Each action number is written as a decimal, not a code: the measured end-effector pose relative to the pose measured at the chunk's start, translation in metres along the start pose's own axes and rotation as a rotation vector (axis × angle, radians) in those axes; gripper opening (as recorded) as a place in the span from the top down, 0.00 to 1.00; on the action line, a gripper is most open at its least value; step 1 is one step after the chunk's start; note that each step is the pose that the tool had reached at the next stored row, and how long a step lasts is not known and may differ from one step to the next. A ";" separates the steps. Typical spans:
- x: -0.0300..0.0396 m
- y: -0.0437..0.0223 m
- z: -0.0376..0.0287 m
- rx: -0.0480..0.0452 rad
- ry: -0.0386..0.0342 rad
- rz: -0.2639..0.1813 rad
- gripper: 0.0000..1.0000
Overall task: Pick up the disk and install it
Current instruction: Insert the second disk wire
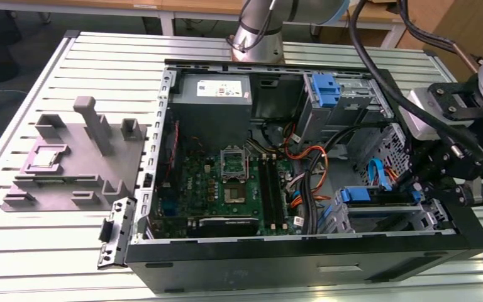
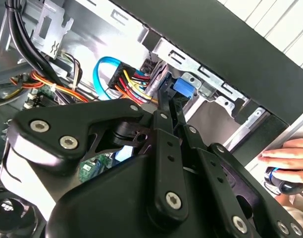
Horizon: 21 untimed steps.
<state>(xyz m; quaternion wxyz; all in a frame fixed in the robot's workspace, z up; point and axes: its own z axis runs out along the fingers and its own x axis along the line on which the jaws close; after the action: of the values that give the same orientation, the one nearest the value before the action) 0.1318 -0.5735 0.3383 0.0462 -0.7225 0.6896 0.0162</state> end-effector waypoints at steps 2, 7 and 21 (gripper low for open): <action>0.0004 0.0005 0.0001 0.0073 0.0002 -0.006 0.84; 0.0007 0.0027 0.0003 0.0262 0.0002 -0.022 0.84; 0.0005 0.0107 0.0024 0.0583 0.0080 -0.049 0.84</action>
<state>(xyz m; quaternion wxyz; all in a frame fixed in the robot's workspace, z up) 0.1213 -0.5742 0.3354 0.0649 -0.7377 0.6720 -0.0079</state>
